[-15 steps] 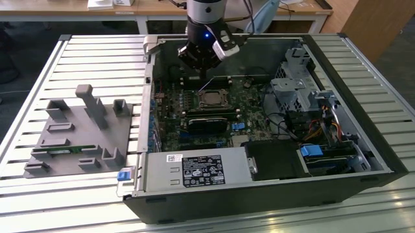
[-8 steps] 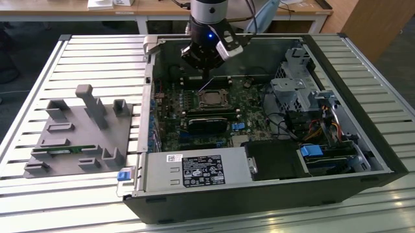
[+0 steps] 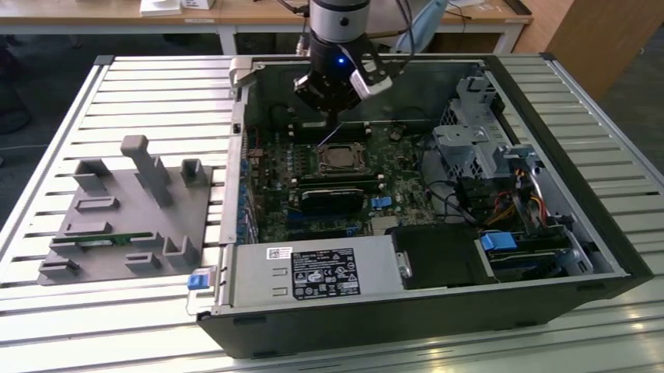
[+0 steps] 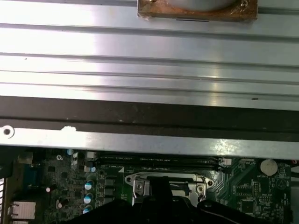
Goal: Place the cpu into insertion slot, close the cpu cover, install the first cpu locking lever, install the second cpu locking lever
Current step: 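Install the first cpu locking lever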
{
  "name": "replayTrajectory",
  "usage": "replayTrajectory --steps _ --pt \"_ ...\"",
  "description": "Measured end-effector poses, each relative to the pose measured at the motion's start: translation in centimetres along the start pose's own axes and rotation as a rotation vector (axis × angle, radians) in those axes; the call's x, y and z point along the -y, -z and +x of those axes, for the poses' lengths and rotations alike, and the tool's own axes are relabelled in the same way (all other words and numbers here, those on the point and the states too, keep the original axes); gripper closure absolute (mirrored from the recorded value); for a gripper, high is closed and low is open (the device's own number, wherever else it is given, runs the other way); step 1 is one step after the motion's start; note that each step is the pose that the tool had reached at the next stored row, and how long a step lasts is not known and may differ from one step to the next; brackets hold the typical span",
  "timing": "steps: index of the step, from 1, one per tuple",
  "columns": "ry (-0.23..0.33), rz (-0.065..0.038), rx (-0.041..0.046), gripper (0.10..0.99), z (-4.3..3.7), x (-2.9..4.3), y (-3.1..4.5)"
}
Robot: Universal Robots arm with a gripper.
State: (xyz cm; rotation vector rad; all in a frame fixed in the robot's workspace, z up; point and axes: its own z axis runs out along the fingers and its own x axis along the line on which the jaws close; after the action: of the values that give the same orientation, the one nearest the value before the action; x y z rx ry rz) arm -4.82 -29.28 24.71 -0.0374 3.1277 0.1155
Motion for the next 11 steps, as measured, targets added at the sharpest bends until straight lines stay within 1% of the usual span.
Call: replayTrajectory --steps 5,11 --pt "0.001 0.000 0.0000 0.965 -0.32 -0.13 -0.34" --pt "0.001 0.004 -0.0002 0.965 -0.54 -0.37 -0.97"
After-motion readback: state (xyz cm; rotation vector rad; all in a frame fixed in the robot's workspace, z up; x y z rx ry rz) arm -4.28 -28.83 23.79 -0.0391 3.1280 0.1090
